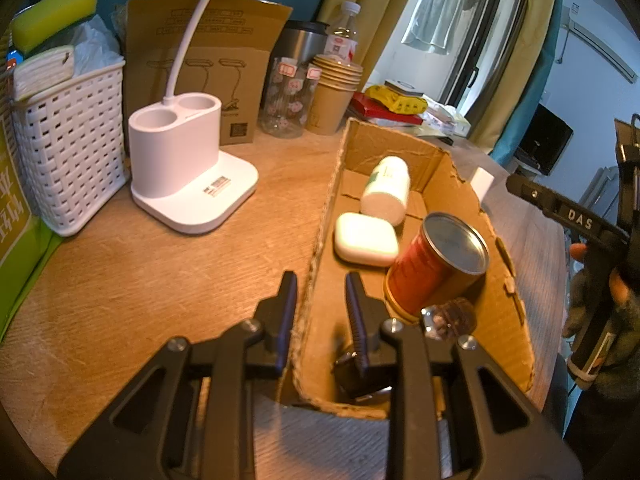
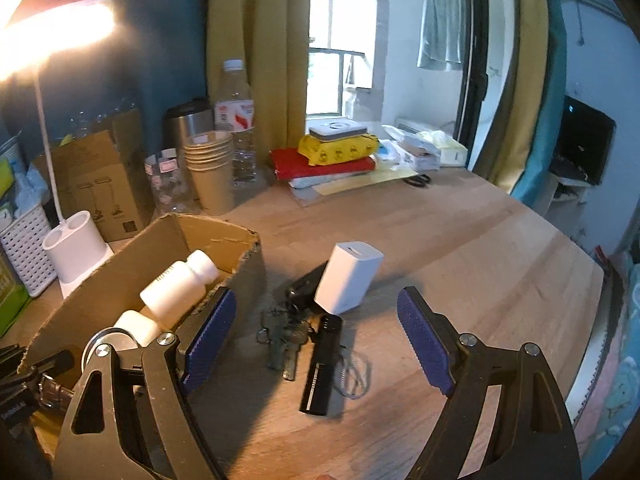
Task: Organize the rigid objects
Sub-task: 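Move the right tool to the black flashlight and grasp it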
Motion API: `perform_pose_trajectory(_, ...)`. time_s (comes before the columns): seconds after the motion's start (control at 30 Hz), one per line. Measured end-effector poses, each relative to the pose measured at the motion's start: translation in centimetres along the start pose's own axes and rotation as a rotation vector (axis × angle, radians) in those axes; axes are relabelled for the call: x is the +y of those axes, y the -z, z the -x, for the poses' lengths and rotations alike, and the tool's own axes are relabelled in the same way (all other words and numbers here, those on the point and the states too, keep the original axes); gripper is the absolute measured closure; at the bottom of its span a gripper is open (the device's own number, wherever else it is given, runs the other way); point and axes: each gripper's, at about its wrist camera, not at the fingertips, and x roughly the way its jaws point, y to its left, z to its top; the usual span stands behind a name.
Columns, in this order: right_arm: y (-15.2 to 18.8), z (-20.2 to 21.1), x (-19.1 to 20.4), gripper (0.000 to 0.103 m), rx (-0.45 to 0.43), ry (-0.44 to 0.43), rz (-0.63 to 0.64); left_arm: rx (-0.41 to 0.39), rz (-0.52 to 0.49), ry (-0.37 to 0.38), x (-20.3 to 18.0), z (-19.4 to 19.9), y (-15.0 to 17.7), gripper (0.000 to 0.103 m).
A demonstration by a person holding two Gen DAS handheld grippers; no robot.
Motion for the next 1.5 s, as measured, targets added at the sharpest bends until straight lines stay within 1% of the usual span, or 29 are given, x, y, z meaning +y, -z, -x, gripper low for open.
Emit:
perform_pose_trajectory(0.2, 1.0, -0.3, -0.5, 0.019, 0.031, -0.015, 0.001, 0.0, 0.0, 0.0, 0.0, 0.0, 0.0, 0.077)
perform_pose_trajectory(0.27, 1.5, -0.6, -0.5, 0.024, 0.047, -0.014, 0.004, 0.0, 0.0, 0.0, 0.0, 0.0, 0.0, 0.077)
perform_pose_trajectory(0.3, 1.8, -0.8, -0.6, 0.03, 0.056, -0.011, 0.005, 0.0, 0.0, 0.0, 0.0, 0.0, 0.0, 0.077)
perform_pose_trajectory(0.33, 2.1, -1.0, -0.5, 0.038, 0.067, -0.005, 0.011, 0.0, 0.0, 0.0, 0.0, 0.0, 0.0, 0.077)
perform_pose_trajectory(0.4, 2.5, -1.5, -0.3, 0.044, 0.085, 0.012, 0.03, 0.0, 0.0, 0.0, 0.0, 0.0, 0.0, 0.077)
perform_pose_trajectory(0.5, 2.9, -2.3, -0.3, 0.045, 0.109, -0.005, 0.026, 0.0, 0.0, 0.0, 0.0, 0.0, 0.0, 0.076)
perform_pose_trajectory(0.63, 3.3, -3.4, -0.3, 0.05, 0.137, -0.001, 0.031, 0.0, 0.0, 0.001, 0.1, 0.1, 0.0, 0.076)
perform_pose_trajectory(0.77, 3.6, -4.4, -0.4, 0.052, 0.171, 0.0, 0.026, 0.0, 0.0, 0.0, 0.1, 0.1, 0.0, 0.076)
perform_pose_trajectory(0.8, 3.6, -4.6, -0.4, 0.055, 0.176, 0.0, 0.028, 0.0, 0.0, 0.0, 0.1, 0.1, 0.0, 0.076)
perform_pose_trajectory(0.83, 3.7, -4.8, -0.4, 0.056, 0.181, 0.0, 0.031, 0.0, 0.0, 0.0, 0.1, 0.1, 0.0, 0.076)
perform_pose_trajectory(0.93, 3.9, -4.9, -0.2, 0.057, 0.185, 0.014, 0.05, 0.0, 0.0, 0.0, 0.1, 0.1, 0.0, 0.076)
perform_pose_trajectory(1.1, 3.9, -5.7, -0.5, 0.06, 0.215, -0.004, 0.04, 0.0, 0.0, 0.0, 0.1, 0.1, 0.0, 0.076)
perform_pose_trajectory(1.27, 3.9, -6.4, -0.9, 0.067, 0.25, -0.021, 0.02, 0.0, 0.0, 0.0, 0.1, 0.1, 0.0, 0.076)
perform_pose_trajectory(1.3, 3.9, -6.6, -1.0, 0.072, 0.256, -0.03, 0.017, 0.0, 0.0, 0.0, 0.1, 0.1, 0.0, 0.076)
perform_pose_trajectory(1.37, 3.8, -6.7, -0.9, 0.074, 0.259, -0.033, 0.014, 0.0, 0.0, 0.0, 0.1, 0.1, 0.0, 0.076)
perform_pose_trajectory(1.43, 3.8, -6.7, -1.0, 0.079, 0.259, -0.038, 0.01, 0.0, 0.0, 0.001, 0.1, 0.1, 0.0, 0.076)
perform_pose_trajectory(1.5, 3.9, -6.6, -1.1, 0.08, 0.257, -0.044, 0.004, 0.0, 0.0, 0.001, 0.1, 0.1, 0.0, 0.076)
